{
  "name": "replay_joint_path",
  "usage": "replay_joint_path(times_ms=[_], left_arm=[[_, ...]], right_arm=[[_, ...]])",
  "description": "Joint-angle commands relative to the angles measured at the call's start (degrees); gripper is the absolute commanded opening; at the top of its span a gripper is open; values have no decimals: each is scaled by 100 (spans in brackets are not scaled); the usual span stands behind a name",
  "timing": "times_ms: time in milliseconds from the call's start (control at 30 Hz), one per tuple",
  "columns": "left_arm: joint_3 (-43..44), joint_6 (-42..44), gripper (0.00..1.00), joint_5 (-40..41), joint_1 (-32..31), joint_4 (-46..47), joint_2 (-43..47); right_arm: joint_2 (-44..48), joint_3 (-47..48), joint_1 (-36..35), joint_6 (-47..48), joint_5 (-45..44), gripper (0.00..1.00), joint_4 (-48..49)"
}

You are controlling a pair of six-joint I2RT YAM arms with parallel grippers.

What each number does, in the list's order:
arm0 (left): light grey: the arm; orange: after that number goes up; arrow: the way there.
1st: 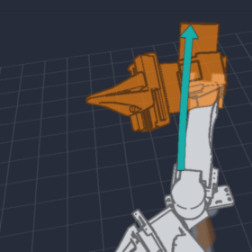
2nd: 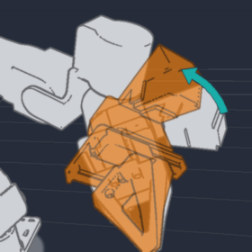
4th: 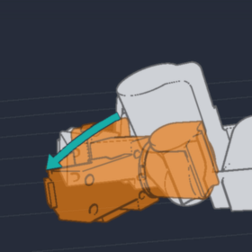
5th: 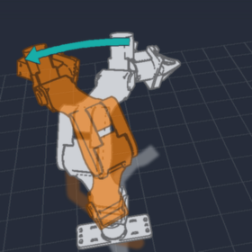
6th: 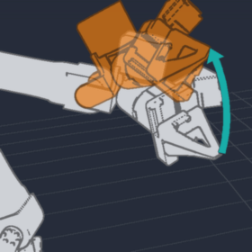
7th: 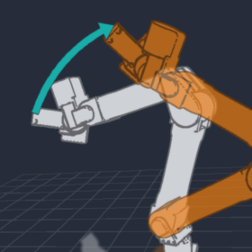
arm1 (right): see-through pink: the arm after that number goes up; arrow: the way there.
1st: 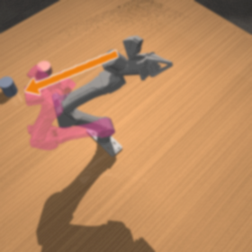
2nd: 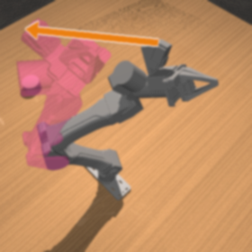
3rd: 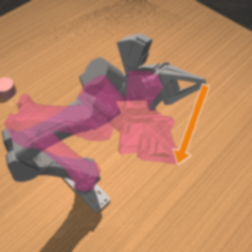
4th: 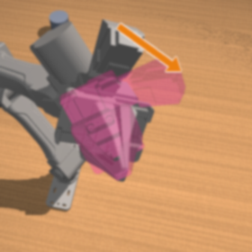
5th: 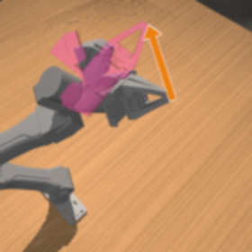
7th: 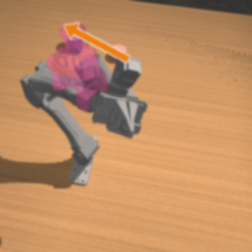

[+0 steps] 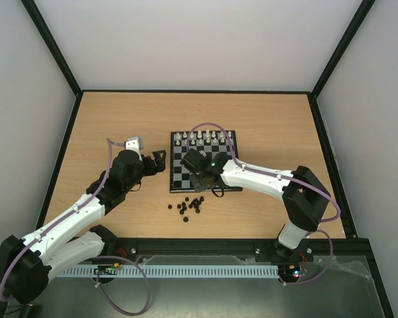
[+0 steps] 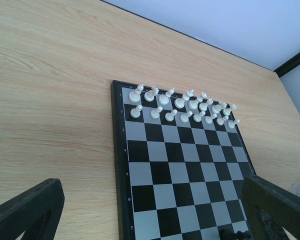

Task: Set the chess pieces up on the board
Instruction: Place the chess piece on the chessboard.

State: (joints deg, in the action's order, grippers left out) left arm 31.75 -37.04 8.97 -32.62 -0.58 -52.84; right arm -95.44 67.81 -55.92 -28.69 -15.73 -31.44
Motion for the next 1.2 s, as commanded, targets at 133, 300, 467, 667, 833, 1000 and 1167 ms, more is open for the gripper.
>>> replay_joint_path(times_ms=[133, 300, 467, 667, 833, 1000, 1167], left_arm=[[-65, 36, 100, -36, -2, 44, 101], [-71, 31, 99, -32, -2, 36, 116], [-69, 38, 100, -36, -6, 32, 117], [-63, 34, 100, -27, 1, 37, 119], [-66, 38, 100, -27, -2, 40, 118], [-65, 38, 100, -28, -3, 32, 127], [-64, 38, 100, -35, -3, 27, 131]], right_arm=[[-268, 241, 109, 183, 119, 5, 10], [-325, 233, 173, 218, 149, 5, 78], [-370, 233, 226, 241, 179, 5, 116], [-431, 194, 267, 274, 223, 5, 177], [-482, 200, 307, 293, 250, 4, 215], [-524, 198, 319, 315, 275, 5, 209], [-507, 172, 327, 304, 281, 9, 217]])
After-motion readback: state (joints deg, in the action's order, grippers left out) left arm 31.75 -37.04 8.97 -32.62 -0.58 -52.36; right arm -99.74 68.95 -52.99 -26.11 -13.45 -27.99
